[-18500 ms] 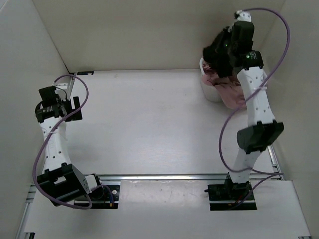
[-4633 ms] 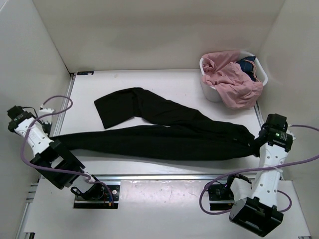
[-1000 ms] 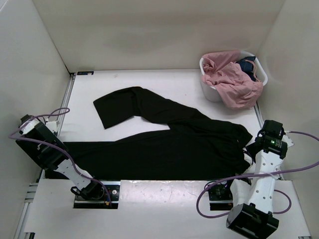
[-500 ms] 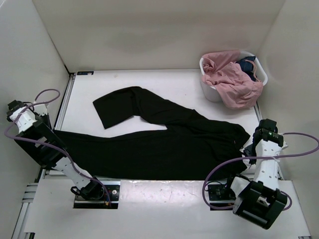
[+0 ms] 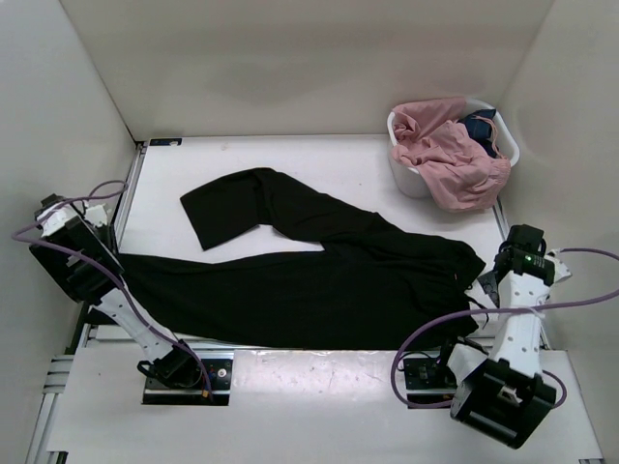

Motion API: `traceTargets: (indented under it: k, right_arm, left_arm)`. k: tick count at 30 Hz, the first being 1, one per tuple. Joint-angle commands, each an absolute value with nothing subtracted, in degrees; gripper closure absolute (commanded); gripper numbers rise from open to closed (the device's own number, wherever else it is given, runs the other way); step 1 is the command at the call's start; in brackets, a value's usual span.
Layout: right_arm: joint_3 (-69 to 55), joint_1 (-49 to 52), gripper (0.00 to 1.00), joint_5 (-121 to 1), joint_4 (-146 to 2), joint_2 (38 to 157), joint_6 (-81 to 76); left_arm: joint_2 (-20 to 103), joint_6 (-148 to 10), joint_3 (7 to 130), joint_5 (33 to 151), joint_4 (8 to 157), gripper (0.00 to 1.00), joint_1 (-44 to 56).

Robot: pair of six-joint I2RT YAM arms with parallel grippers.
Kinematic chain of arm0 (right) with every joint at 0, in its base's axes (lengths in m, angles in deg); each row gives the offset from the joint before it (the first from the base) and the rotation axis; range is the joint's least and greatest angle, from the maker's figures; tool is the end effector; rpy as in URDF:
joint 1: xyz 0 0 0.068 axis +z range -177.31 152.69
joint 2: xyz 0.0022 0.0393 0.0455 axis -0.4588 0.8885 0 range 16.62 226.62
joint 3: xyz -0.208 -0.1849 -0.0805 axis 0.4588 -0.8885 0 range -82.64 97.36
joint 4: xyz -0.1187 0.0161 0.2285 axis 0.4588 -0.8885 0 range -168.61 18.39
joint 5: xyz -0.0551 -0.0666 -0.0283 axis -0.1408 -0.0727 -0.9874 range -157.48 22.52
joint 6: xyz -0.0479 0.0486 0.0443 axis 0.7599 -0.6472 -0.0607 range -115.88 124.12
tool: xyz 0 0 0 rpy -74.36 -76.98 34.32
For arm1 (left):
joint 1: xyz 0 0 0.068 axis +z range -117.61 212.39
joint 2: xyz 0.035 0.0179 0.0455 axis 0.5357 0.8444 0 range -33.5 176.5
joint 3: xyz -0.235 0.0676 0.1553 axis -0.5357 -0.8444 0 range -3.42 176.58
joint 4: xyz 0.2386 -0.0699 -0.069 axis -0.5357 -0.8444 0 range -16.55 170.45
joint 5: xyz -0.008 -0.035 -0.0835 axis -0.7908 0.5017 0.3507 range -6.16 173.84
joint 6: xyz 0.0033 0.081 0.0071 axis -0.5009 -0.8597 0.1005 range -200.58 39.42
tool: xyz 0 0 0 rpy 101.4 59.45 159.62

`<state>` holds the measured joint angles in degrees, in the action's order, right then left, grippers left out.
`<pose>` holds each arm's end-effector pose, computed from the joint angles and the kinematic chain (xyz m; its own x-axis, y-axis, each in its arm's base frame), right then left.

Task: Fold and stack the trousers
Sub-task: Fold the trousers

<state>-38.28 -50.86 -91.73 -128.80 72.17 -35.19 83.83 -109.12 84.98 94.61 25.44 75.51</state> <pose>0.1352 -0.0906 0.2290 -0.3406 0.7785 -0.5271 0.9291 0.3646 -0.0619 0.3043 0.2669 0.1568 -0.9515 -0.2481 -0.1816 -0.2305 0.9665 -0.1128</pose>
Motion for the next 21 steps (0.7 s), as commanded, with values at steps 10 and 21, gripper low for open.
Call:
traceTargets:
  k: [10,21]
  right_arm:
    - [-41.15,-50.69,0.31,-90.16,-130.15,69.97,-38.59]
    - [-34.41,-50.69,0.31,-98.68,-131.12,69.63,-40.98]
  left_arm:
    - [67.40,-113.19,72.52,89.21,26.48,0.49,73.18]
    - [57.91,-115.39,69.09,73.30,28.94,0.42,63.43]
